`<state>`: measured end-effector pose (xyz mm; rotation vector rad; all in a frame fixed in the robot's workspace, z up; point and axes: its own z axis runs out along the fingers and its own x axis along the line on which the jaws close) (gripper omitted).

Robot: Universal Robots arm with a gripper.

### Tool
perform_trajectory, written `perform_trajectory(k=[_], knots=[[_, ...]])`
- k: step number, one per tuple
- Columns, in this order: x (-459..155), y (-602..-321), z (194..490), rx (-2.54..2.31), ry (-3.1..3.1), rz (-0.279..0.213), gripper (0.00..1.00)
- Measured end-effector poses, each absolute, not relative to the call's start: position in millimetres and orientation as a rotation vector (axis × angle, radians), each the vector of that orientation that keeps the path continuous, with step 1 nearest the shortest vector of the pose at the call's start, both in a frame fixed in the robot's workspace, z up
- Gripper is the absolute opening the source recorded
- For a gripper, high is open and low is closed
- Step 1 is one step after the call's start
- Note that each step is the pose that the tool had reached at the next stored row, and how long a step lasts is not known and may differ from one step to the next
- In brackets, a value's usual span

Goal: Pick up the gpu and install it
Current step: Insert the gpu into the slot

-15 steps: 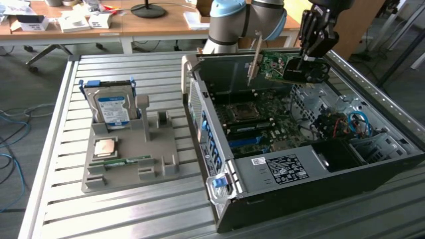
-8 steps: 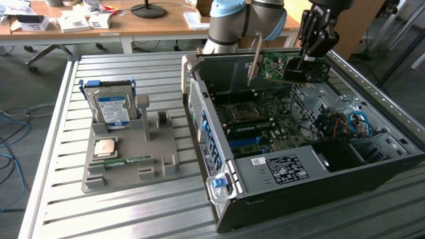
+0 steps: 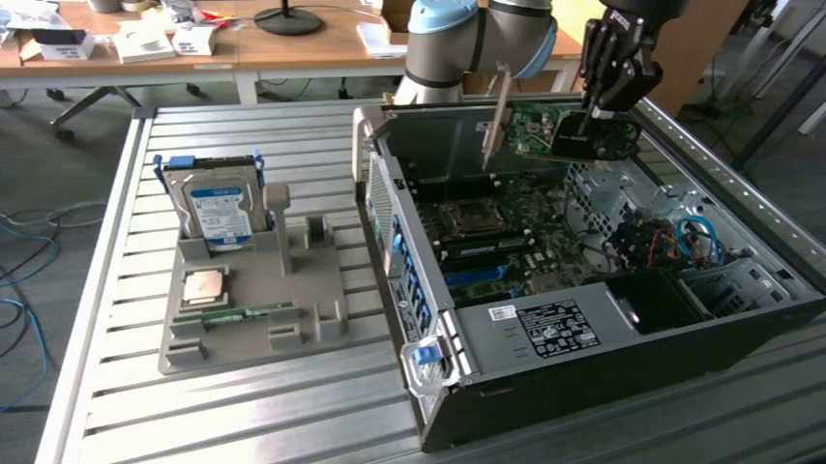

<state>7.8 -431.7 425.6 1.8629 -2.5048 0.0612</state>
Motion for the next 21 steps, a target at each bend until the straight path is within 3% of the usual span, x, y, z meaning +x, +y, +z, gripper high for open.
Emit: perform_trajectory(k=[21], knots=[[7.7, -431.7, 423.1, 2.028, -2.378, 0.065, 0.26]])
